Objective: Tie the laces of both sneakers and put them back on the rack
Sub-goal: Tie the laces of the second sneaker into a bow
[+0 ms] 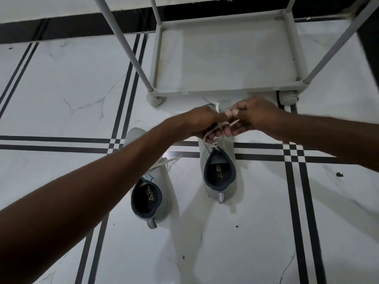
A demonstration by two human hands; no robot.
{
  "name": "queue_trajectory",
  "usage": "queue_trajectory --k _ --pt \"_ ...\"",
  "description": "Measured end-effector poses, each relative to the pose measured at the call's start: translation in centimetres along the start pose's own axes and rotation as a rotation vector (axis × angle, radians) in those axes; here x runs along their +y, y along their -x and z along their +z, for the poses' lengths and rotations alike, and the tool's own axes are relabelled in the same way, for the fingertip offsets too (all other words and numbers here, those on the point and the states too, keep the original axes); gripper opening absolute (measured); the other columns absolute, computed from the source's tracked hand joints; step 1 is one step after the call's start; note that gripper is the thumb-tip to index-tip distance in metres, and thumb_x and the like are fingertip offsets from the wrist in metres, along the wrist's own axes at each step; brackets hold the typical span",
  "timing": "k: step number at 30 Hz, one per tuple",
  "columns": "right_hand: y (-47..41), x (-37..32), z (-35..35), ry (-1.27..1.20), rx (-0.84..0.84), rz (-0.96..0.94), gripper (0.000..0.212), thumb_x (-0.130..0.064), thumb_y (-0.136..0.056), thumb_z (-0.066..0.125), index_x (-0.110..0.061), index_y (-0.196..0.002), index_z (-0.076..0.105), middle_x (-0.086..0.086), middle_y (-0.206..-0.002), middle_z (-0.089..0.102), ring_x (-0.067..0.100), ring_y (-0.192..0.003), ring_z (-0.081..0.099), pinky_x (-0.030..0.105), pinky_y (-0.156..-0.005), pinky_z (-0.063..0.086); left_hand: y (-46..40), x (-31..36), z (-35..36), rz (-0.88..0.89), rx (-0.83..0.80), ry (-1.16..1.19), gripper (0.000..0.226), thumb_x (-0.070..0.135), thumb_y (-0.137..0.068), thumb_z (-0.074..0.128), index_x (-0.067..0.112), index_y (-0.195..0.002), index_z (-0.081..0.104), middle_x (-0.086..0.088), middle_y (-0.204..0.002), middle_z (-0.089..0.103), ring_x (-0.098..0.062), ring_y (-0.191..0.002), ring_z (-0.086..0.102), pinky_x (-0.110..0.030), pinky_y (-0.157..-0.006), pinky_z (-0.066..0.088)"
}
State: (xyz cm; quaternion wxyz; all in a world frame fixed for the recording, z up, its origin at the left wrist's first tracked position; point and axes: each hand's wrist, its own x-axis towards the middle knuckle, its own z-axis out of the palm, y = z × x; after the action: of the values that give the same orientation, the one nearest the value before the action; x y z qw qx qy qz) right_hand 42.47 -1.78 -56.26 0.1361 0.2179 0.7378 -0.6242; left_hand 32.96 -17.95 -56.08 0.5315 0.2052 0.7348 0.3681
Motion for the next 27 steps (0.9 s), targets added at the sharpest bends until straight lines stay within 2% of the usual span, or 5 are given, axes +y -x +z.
queue_trajectory --k 6,11,16,21,27 --pt "0.4 1.3 1.2 0.506 -0.139 -0.066 0.015 -0.013 -0.087 0.063 -0.015 -0.085 0.078 -0.002 -0.069 0.075 0.013 -0.062 0.063 0.031 -0.067 0.052 1.0 -0.9 -2.6 0.087 0.108 -0.037 0.02 0.019 -0.093 0.069 0.001 -0.096 0.078 -0.006 -0.072 0.074 -0.019 -0.063 0.067 -0.032 -0.068 0.06" --pt "0.6 0.8 1.0 0.54 -0.148 -0.101 0.029 -0.026 -0.077 0.058 -0.02 -0.054 0.073 0.009 -0.071 0.075 0.036 -0.082 0.07 0.045 -0.081 0.054 1.2 -2.3 -2.2 0.413 0.367 -0.475 0.017 0.006 -0.08 0.077 0.012 -0.096 0.079 0.005 -0.071 0.074 -0.015 -0.061 0.072 -0.028 -0.065 0.06" --pt "-0.7 1.6 2.2 0.618 0.112 -0.286 0.014 -0.011 -0.086 0.063 -0.015 -0.092 0.075 0.002 -0.092 0.076 0.015 -0.083 0.069 0.029 -0.075 0.055 1.0 -3.0 -0.6 0.663 0.614 -0.765 0.023 0.006 -0.075 0.065 0.016 -0.089 0.079 0.001 -0.082 0.075 -0.016 -0.07 0.067 -0.026 -0.061 0.047" --pt "-2.9 0.6 3.1 0.02 -0.152 0.005 0.02 0.004 -0.09 0.057 -0.002 -0.099 0.075 0.017 -0.098 0.074 0.028 -0.091 0.07 0.039 -0.089 0.055 0.8 -3.2 0.4 0.691 0.697 -0.76 0.012 0.011 -0.077 0.063 0.016 -0.081 0.073 0.001 -0.079 0.066 -0.018 -0.069 0.061 -0.036 -0.058 0.049" --pt "-3.6 0.9 2.0 -0.14 -0.276 0.177 0.029 -0.008 -0.09 0.06 0.009 -0.113 0.066 0.022 -0.108 0.073 0.033 -0.099 0.069 0.044 -0.097 0.051 0.9 -3.9 1.0 0.633 0.77 -0.514 0.012 0.012 -0.079 0.064 0.019 -0.081 0.074 0.012 -0.077 0.067 -0.006 -0.068 0.062 -0.027 -0.063 0.051"
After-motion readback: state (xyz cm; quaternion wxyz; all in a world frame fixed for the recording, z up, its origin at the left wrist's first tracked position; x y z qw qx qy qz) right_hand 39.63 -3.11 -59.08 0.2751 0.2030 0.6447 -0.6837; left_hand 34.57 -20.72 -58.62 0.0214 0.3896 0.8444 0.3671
